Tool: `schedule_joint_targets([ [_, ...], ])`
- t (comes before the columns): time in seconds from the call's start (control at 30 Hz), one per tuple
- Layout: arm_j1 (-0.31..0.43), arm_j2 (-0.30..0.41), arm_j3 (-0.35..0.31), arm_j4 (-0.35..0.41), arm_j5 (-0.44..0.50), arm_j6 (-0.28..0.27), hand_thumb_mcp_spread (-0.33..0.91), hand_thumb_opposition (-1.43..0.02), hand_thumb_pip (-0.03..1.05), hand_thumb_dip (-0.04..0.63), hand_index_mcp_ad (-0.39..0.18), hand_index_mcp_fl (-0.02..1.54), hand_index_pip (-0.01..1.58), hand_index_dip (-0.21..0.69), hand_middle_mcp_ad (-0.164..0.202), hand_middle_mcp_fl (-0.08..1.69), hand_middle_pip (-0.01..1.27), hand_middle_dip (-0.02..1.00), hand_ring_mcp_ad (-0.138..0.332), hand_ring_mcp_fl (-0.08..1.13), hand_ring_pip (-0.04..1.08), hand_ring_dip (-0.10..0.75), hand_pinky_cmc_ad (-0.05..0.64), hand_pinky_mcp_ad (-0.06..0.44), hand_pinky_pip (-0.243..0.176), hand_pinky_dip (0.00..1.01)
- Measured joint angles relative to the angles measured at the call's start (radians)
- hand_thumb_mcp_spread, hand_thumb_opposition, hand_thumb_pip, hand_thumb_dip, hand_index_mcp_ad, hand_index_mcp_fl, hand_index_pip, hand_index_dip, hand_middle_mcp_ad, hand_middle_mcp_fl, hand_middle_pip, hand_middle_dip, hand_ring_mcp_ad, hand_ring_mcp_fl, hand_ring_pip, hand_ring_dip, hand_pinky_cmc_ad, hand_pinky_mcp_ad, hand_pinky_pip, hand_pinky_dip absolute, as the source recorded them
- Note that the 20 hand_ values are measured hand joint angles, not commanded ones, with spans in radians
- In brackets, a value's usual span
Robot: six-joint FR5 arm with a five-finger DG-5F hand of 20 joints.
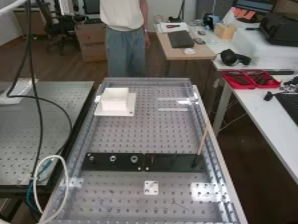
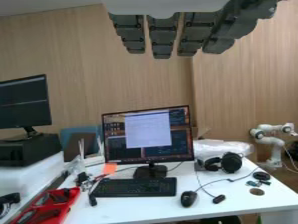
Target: Grab the bearing and place it in the white container
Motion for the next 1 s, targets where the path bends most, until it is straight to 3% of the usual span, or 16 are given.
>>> schedule_joint_targets([
  [0.13, -0.001, 0.001, -0.003, 0.003, -0.001, 0.003, 0.01, -0.05, 0.05, 0.0, 0.0, 0.02, 0.01, 0.016, 0.042, 0.01, 0.02, 0.02, 0.068, 0.0, 0.02, 0.016, 0.061, 0.051, -0.01, 0.02],
  [0.17, -0.002, 0.002, -0.004, 0.005, -0.001, 0.003, 0.09, -0.19, 0.18, 0.005, 0.002, 0.02, 0.01, 0.016, 0.03, 0.0, 0.02, 0.02, 0.065, 0.0, 0.02, 0.016, 0.063, 0.054, -0.01, 0.04],
  [0.23, -0.001, 0.004, -0.006, 0.006, -0.001, 0.003, 0.19, -0.37, 0.33, 0.023, 0.0, 0.02, 0.02, 0.016, 0.024, 0.01, 0.07, 0.03, 0.07, 0.0, 0.03, 0.016, 0.077, 0.082, -0.012, 0.09],
  [0.27, -0.001, 0.004, -0.007, 0.006, -0.001, 0.003, 0.21, -0.47, 0.33, 0.019, 0.0, 0.02, 0.04, 0.016, 0.028, 0.01, 0.09, 0.06, 0.075, 0.0, 0.04, 0.024, 0.113, 0.113, -0.012, 0.14],
  [0.37, -0.001, 0.006, -0.011, 0.008, 0.0, 0.003, 0.22, -0.56, 0.33, 0.017, 0.0, 0.02, 0.06, 0.016, 0.028, 0.01, 0.1, 0.09, 0.098, 0.0, 0.08, 0.037, 0.195, 0.201, -0.031, 0.21],
  [0.47, -0.001, 0.008, -0.014, 0.009, 0.001, 0.004, 0.21, -0.62, 0.36, 0.019, 0.0, 0.02, 0.07, 0.016, 0.024, 0.01, 0.12, 0.12, 0.131, 0.0, 0.09, 0.054, 0.267, 0.248, -0.042, 0.26],
  [0.7, 0.0, 0.009, -0.017, 0.009, 0.004, 0.004, 0.22, -0.66, 0.38, 0.016, 0.0, 0.02, 0.08, 0.016, 0.028, 0.01, 0.14, 0.14, 0.173, 0.0, 0.11, 0.063, 0.333, 0.276, -0.075, 0.29],
  [1.0, 0.001, 0.014, -0.028, 0.017, 0.007, 0.001, 0.21, -0.7, 0.39, 0.016, 0.0, 0.03, 0.09, 0.019, 0.042, 0.01, 0.14, 0.14, 0.176, 0.0, 0.1, 0.072, 0.346, 0.297, -0.075, 0.31],
])
